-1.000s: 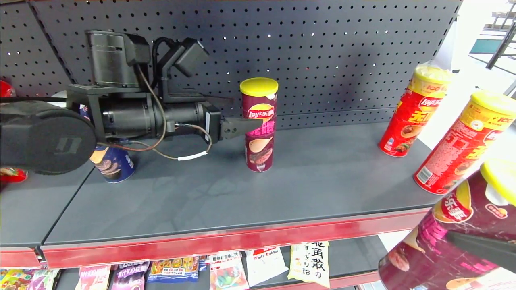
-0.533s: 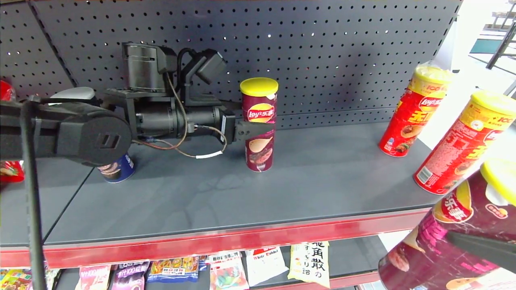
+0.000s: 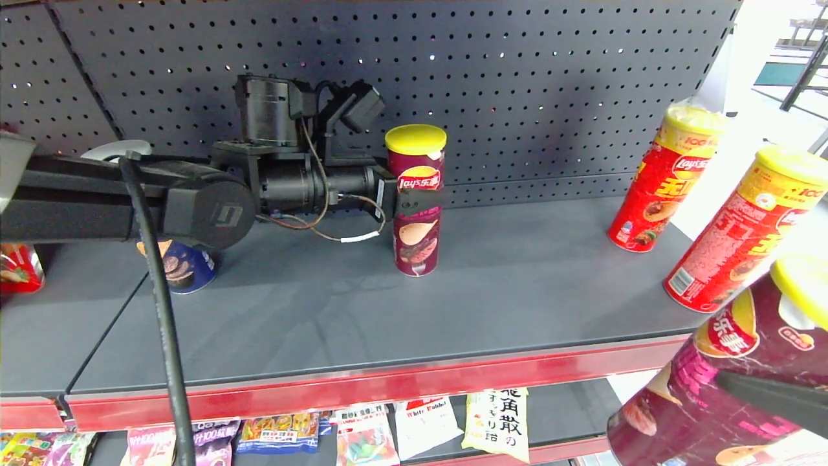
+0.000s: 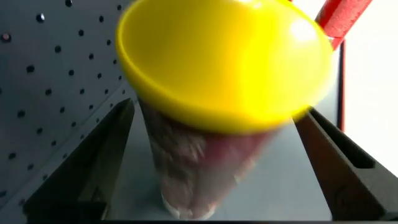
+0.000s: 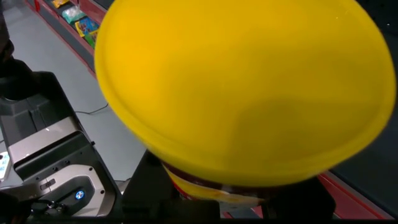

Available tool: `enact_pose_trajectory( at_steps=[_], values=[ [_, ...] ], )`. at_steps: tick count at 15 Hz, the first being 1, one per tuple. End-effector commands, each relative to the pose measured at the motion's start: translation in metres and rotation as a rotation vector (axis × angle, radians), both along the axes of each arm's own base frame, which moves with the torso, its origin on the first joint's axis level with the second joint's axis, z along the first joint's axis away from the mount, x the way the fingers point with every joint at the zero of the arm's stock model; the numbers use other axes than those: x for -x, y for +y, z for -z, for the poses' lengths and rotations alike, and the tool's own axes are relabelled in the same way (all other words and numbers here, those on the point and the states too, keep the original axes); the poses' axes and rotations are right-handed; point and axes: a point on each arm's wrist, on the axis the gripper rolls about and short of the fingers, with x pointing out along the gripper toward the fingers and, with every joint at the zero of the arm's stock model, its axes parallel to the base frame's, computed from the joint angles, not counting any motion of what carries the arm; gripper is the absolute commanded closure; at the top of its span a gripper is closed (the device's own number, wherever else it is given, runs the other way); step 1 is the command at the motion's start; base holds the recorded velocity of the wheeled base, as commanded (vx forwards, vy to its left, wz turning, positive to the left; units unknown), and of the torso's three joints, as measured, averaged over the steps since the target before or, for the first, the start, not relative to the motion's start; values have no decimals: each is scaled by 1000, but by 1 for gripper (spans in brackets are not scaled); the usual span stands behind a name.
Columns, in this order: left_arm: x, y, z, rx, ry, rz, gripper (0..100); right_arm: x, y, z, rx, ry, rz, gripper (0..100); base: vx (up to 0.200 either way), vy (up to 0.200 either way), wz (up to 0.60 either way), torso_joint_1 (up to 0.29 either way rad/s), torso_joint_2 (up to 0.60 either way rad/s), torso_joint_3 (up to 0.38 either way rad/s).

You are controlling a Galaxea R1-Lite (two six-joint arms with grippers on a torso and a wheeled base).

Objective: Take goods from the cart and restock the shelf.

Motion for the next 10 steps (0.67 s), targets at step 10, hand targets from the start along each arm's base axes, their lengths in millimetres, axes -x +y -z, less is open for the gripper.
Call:
enact_pose_trajectory(
  at_steps=[10],
  values=[
    [24, 2, -6, 2, 11, 50, 100, -4, 1, 2, -3, 25, 8, 100, 0, 0, 0, 0, 0, 0]
  ],
)
